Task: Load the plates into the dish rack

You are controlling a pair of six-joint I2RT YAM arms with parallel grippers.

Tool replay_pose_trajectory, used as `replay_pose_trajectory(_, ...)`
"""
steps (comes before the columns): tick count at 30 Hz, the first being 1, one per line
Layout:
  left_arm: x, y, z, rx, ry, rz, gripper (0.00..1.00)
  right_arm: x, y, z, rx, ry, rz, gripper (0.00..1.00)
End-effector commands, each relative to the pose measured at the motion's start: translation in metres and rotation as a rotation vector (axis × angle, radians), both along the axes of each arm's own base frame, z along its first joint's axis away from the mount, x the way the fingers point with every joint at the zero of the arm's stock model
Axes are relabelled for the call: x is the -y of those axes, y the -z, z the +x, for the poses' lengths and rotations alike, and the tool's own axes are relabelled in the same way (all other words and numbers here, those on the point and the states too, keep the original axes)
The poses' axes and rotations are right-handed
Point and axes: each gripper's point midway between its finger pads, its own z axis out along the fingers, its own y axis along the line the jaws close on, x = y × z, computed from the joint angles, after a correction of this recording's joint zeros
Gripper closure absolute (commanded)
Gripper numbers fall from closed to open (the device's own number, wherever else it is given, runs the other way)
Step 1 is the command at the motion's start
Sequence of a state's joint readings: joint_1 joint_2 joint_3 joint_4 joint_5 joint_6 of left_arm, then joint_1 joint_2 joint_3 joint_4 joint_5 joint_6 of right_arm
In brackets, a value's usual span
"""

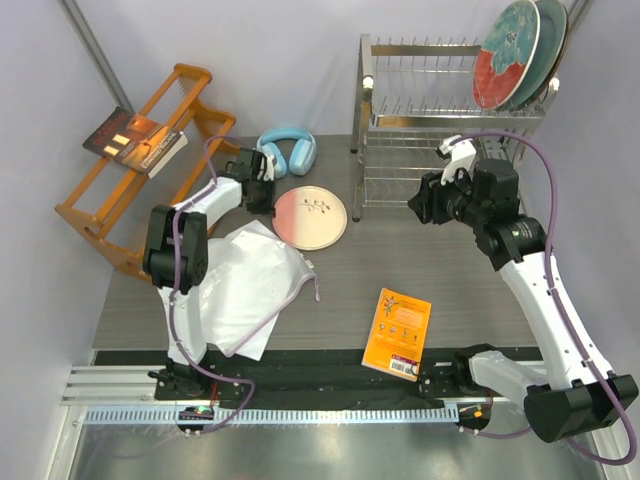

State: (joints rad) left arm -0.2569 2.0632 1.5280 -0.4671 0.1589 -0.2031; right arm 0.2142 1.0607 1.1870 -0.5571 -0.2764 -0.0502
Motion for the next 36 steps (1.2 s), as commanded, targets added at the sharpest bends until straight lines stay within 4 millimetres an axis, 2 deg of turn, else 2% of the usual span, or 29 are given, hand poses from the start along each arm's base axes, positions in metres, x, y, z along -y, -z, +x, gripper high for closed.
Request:
replay_pose_trajectory(1,0.019,-0.062,-0.001,0.102,0.048,-0.110,1.00,-0.006,-0.008,0.005,0.038,-0.005,0.036,0.52)
replay_pose_trajectory(7,0.025,-0.090,-0.001,0.126,0.056,-0.145,1.00,-0.009,-0.006,0.006,0.035,-0.006,0.049,0.52)
replay_pose_trajectory(10,0.023,-0.093,-0.015,0.094,0.074,-0.142,1.00,-0.009,-0.002,0.005,0.025,-0.003,0.052,0.52)
replay_pose_trajectory(16,0.020,-0.085,-0.050,0.015,0.075,-0.161,1.00,-0.015,0.020,-0.002,-0.049,-0.001,0.114,0.52)
replay_pose_trajectory(21,0.022,-0.082,-0.073,-0.011,0.095,-0.165,1.00,-0.023,0.049,-0.009,-0.146,-0.008,0.162,0.52)
replay_pose_trajectory(26,0.024,-0.082,-0.087,-0.026,0.109,-0.180,1.00,-0.026,0.067,-0.011,-0.200,-0.003,0.183,0.52)
replay_pose_trajectory(28,0.023,-0.082,-0.085,-0.018,0.102,-0.180,1.00,-0.027,0.070,-0.008,-0.204,0.001,0.187,0.52)
replay_pose_trajectory(29,0.023,-0.081,-0.085,-0.020,0.094,-0.181,0.96,-0.027,0.070,-0.008,-0.205,0.005,0.191,0.52)
replay_pose_trajectory(31,0.017,-0.072,-0.078,-0.023,0.054,-0.144,0.75,-0.028,0.070,-0.007,-0.205,0.005,0.194,0.52)
replay_pose_trajectory(32,0.015,-0.069,-0.073,-0.018,0.036,-0.127,0.55,-0.027,0.071,-0.006,-0.207,0.006,0.193,0.52)
replay_pose_trajectory(33,0.013,-0.066,-0.069,-0.018,0.028,-0.112,0.51,-0.028,0.071,-0.007,-0.208,0.003,0.193,0.52)
replay_pose_trajectory(34,0.012,-0.055,-0.065,-0.038,0.025,-0.096,0.48,-0.028,0.070,-0.006,-0.206,0.003,0.193,0.52)
replay_pose_trajectory(36,0.014,-0.054,-0.054,-0.032,0.026,-0.090,0.46,-0.027,0.071,-0.006,-0.207,0.003,0.189,0.52)
